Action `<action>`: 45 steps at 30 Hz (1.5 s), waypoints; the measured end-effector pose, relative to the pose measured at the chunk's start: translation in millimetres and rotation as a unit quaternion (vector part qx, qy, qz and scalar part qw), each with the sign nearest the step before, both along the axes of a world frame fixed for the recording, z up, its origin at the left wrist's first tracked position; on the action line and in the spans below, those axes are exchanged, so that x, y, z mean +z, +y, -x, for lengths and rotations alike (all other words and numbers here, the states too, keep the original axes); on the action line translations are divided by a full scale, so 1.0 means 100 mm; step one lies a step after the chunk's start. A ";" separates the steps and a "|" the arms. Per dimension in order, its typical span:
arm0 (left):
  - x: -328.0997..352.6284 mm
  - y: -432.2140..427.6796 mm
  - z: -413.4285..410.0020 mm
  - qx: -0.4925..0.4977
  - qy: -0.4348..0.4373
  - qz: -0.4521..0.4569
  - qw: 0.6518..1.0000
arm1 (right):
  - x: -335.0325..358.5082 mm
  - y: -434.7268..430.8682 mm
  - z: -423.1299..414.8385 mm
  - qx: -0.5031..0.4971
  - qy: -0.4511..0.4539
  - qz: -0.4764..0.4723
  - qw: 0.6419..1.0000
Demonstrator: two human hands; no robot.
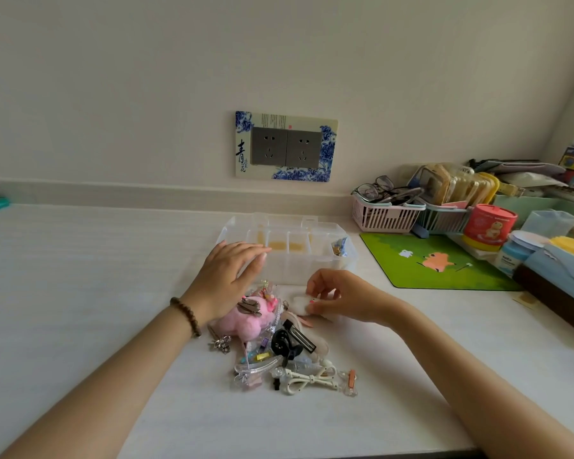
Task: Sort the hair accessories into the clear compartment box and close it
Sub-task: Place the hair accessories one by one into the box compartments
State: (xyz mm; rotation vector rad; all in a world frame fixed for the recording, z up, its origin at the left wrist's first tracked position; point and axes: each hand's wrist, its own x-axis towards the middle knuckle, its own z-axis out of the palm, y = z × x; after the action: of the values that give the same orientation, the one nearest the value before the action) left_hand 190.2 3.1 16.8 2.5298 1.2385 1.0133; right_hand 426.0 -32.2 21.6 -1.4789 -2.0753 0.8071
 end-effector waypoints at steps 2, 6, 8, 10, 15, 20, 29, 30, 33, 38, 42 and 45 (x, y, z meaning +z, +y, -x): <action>-0.01 0.00 0.00 -0.001 -0.005 -0.004 1.000 | 0.02 0.00 -0.02 0.007 -0.024 0.023 0.999; -0.03 0.01 -0.01 0.002 -0.013 -0.013 1.000 | 0.05 0.01 -0.05 0.009 -0.033 0.019 0.999; -0.05 0.02 -0.02 0.006 -0.017 -0.023 1.000 | 0.08 -0.01 -0.07 -0.013 -0.014 0.023 1.000; -0.06 0.02 -0.04 0.011 -0.020 -0.035 0.999 | 0.11 -0.02 -0.10 -0.025 -0.024 0.024 0.999; -0.07 0.02 -0.06 0.018 -0.022 -0.042 0.999 | 0.36 0.01 -0.12 -0.066 0.083 -0.013 0.994; -0.07 0.03 -0.06 0.021 -0.021 -0.040 0.999 | 0.71 0.33 -0.18 -0.146 0.201 -0.108 0.963; -0.08 0.04 -0.06 0.025 -0.019 -0.035 0.999 | 0.58 0.70 -0.15 -0.119 -0.044 -0.148 0.981; -0.07 0.03 -0.07 0.025 -0.020 -0.038 0.999 | 0.54 0.70 -0.14 -0.110 -0.069 -0.144 0.981; -0.07 0.02 -0.07 0.025 -0.019 -0.039 0.999 | 0.47 0.68 -0.15 -0.110 -0.110 -0.168 0.973; -0.07 0.01 -0.06 0.025 -0.015 -0.037 0.999 | 0.51 0.28 -0.11 -0.116 -0.009 -0.247 0.962; -0.06 0.00 -0.07 0.022 -0.016 -0.042 0.999 | 0.36 -0.27 0.01 -0.026 0.037 -0.102 0.994; -0.05 0.01 -0.07 0.022 -0.017 -0.048 0.998 | 0.17 -0.54 0.01 -0.028 0.002 -0.042 0.999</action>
State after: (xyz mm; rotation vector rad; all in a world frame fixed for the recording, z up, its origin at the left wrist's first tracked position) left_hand 196.8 3.8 11.4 2.5546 1.2700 1.1477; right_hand 424.9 -85.9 39.1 -1.4804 -2.0298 0.6926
